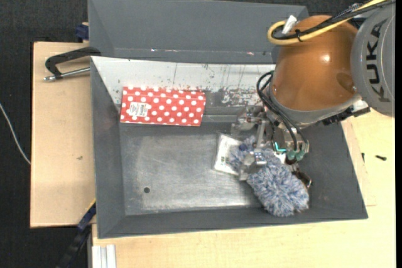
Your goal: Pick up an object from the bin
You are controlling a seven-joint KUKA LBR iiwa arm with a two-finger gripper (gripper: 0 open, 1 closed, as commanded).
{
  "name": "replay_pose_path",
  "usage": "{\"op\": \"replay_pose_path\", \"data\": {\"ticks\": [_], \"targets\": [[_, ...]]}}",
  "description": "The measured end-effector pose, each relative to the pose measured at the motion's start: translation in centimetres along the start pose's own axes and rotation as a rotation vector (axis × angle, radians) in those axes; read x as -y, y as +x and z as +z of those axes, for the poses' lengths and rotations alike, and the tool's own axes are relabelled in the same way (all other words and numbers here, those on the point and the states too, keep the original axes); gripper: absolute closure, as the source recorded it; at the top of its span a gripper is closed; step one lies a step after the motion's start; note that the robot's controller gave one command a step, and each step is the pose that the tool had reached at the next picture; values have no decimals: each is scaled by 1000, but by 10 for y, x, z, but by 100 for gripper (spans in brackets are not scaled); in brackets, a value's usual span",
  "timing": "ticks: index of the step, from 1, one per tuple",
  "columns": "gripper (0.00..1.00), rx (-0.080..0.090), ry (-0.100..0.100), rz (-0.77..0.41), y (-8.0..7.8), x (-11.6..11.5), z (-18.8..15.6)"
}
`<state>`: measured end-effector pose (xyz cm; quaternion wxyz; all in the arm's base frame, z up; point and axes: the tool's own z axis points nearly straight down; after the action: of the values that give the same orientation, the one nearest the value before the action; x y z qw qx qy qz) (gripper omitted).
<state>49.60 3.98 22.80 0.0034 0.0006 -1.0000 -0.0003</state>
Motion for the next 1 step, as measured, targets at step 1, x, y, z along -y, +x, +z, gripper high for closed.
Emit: {"op": "replay_pose_path", "data": {"ticks": [1], "targets": [[0, 7, 0, 1, -1, 0, -4]]}}
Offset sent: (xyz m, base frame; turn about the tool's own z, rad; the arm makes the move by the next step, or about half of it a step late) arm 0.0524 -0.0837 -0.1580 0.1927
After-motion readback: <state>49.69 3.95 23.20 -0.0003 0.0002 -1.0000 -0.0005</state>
